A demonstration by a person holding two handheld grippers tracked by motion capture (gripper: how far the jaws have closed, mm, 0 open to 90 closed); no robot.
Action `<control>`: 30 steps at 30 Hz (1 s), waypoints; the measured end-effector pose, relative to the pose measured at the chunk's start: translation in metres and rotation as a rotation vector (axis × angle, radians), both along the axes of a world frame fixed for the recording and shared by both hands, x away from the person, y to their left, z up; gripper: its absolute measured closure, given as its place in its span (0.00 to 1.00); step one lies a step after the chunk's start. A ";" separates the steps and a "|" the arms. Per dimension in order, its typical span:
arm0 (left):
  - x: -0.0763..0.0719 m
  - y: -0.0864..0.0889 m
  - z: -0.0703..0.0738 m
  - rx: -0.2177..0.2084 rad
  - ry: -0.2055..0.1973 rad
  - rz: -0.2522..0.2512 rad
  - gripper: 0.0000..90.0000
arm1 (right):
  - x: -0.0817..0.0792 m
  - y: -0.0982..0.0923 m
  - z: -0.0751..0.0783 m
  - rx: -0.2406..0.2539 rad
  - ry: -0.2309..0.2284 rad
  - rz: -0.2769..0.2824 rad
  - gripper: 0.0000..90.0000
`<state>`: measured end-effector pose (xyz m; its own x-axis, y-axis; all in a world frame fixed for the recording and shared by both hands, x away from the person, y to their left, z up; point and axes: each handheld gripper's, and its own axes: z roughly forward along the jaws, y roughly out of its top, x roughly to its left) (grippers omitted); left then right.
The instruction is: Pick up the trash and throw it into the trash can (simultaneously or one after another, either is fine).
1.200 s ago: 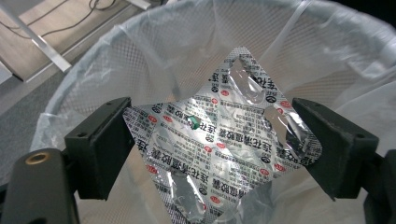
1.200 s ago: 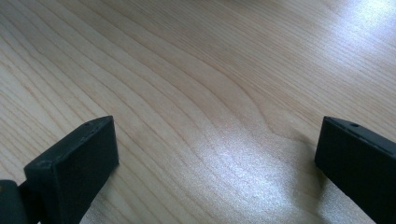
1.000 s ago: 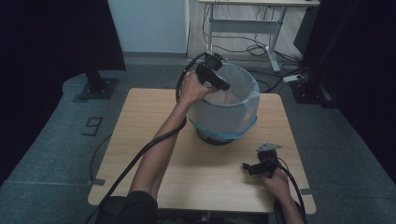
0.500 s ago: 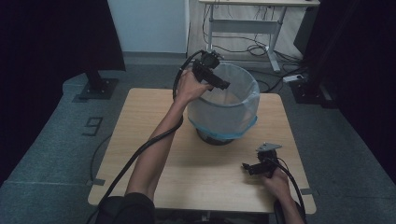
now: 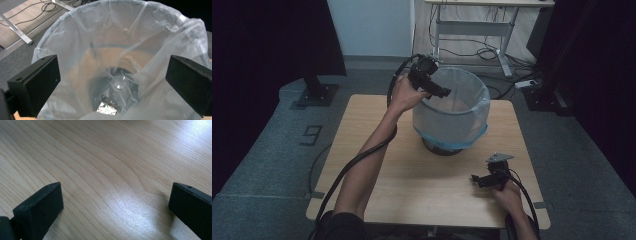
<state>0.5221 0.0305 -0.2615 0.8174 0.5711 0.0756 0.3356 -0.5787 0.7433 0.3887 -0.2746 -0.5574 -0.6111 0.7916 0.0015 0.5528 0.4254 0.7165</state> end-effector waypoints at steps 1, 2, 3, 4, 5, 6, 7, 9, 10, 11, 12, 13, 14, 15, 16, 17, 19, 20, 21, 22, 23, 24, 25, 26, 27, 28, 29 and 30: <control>-0.001 0.002 0.000 0.001 -0.002 0.002 0.00 | 0.000 0.000 0.000 0.000 0.000 -0.001 0.00; -0.002 0.004 0.000 0.003 -0.002 0.001 0.00 | 0.000 0.000 0.000 0.000 0.001 -0.002 0.00; -0.003 0.006 0.000 -0.002 -0.003 0.003 0.00 | 0.000 0.000 0.000 0.001 0.001 -0.002 0.00; -0.004 0.009 0.000 -0.005 -0.005 0.003 0.00 | 0.000 0.000 0.000 0.001 0.001 -0.003 0.00; -0.005 0.011 0.000 -0.006 -0.005 0.002 0.00 | 0.000 0.000 0.000 0.000 0.000 -0.004 0.00; -0.007 0.013 0.000 -0.008 -0.006 0.000 0.00 | 0.000 0.000 0.000 0.000 0.000 -0.005 0.00; -0.007 0.013 0.000 -0.008 -0.006 0.000 0.00 | 0.000 0.000 0.000 0.000 -0.001 -0.004 0.00; -0.011 0.020 0.000 -0.014 -0.010 -0.003 0.00 | 0.000 0.000 0.000 0.000 -0.001 -0.005 0.00; -0.012 0.022 0.001 -0.013 -0.009 -0.005 0.00 | 0.000 0.001 0.000 0.000 0.001 -0.006 0.00; -0.012 0.022 0.001 -0.013 -0.009 -0.005 0.00 | 0.000 0.001 0.000 0.000 0.000 -0.005 0.00; -0.013 0.026 0.001 -0.012 -0.015 -0.004 0.00 | 0.000 0.001 0.000 0.000 -0.001 -0.005 0.00; -0.013 0.026 0.001 -0.012 -0.015 -0.004 0.00 | 0.000 0.001 0.000 0.000 0.000 -0.006 0.00; -0.015 0.031 0.001 -0.020 -0.014 -0.003 0.00 | 0.000 0.001 0.000 0.000 0.000 -0.006 0.00; -0.016 0.034 0.001 -0.024 -0.013 -0.005 0.00 | 0.000 0.001 0.000 0.000 0.000 -0.006 0.00; -0.017 0.036 0.001 -0.026 -0.014 -0.006 0.00 | 0.000 0.001 0.000 0.000 0.000 -0.006 0.00; -0.018 0.038 0.000 -0.026 -0.015 -0.005 0.00 | 0.000 0.001 0.000 0.000 -0.001 -0.006 0.00; -0.019 0.043 0.000 -0.029 -0.018 -0.003 0.00 | 0.000 0.001 0.000 0.000 0.000 -0.006 0.00; -0.020 0.045 -0.001 -0.031 -0.019 -0.003 0.00 | 0.000 0.001 0.000 0.000 0.000 -0.006 0.00; -0.021 0.047 -0.002 -0.034 -0.019 0.000 0.00 | 0.000 0.001 0.000 0.000 0.000 -0.006 0.00; -0.022 0.048 -0.003 -0.034 -0.022 0.004 0.00 | 0.000 0.001 0.000 0.000 0.000 -0.006 0.00; -0.022 0.050 -0.003 -0.037 -0.023 0.008 0.00 | 0.000 0.001 0.000 0.000 0.000 -0.006 0.00; -0.023 0.052 -0.004 -0.038 -0.024 0.010 0.00 | 0.000 0.001 0.000 0.000 0.000 -0.006 0.00; -0.023 0.052 -0.004 -0.038 -0.024 0.010 0.00 | 0.000 0.001 0.000 0.000 0.000 -0.006 0.00; -0.024 0.056 -0.006 -0.045 -0.027 0.013 0.00 | 0.000 0.001 0.000 0.000 0.000 -0.006 0.00; -0.025 0.058 -0.007 -0.048 -0.029 0.015 0.00 | 0.000 0.001 0.000 0.000 0.000 -0.006 0.00; -0.026 0.060 -0.008 -0.050 -0.030 0.014 0.00 | 0.000 0.001 0.000 0.000 0.001 -0.007 0.00; -0.026 0.062 -0.009 -0.052 -0.031 0.016 0.00 | 0.000 0.001 0.000 0.000 0.001 -0.007 0.00; -0.027 0.063 -0.010 -0.053 -0.033 0.016 0.00 | 0.000 0.001 0.000 0.000 0.000 -0.006 0.00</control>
